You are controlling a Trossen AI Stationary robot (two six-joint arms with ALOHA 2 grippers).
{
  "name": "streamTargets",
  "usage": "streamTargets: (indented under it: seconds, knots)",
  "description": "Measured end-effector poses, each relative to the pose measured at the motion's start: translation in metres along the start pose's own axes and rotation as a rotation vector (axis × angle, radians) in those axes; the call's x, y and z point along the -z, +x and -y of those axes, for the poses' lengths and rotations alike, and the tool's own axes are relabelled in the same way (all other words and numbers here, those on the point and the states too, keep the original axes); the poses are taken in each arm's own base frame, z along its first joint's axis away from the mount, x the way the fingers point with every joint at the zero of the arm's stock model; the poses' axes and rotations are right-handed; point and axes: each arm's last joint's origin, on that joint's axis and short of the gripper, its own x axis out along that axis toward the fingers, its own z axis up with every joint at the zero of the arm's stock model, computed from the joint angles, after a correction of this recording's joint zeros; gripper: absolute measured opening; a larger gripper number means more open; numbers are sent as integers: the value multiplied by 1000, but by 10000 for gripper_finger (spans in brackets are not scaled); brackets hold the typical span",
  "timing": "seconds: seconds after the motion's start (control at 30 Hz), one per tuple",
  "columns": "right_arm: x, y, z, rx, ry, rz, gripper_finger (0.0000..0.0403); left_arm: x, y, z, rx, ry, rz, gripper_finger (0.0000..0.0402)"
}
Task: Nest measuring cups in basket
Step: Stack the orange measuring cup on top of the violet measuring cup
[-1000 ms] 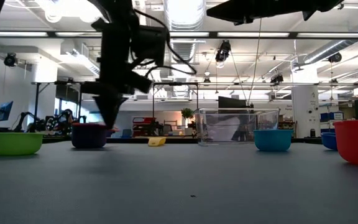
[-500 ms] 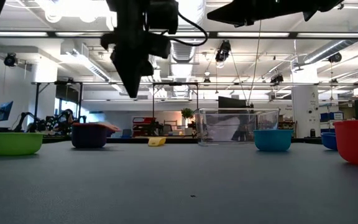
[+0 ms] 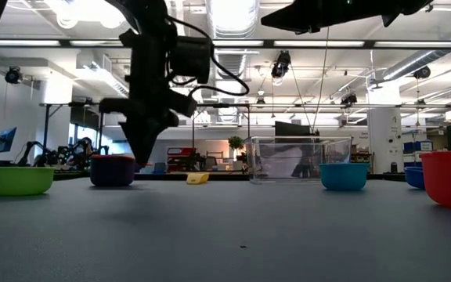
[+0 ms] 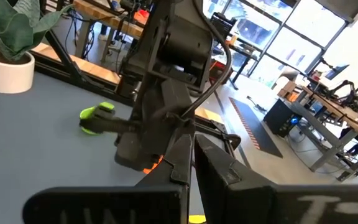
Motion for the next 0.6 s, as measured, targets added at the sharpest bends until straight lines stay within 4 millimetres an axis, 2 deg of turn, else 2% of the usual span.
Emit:
streamTargets:
  seconds: [0.3, 0.5, 0.6]
  knots:
    - [0, 0, 0, 1, -7, 1, 9, -2, -5, -10, -296, -21, -50, 0]
    - [0, 0, 0, -2, -6, -4, 9, -10, -20, -16, -328, -59, 2, 0]
    - [2, 0, -1, -10, -4, -19, 9, -14, -29, -16, -254, -25, 24, 0]
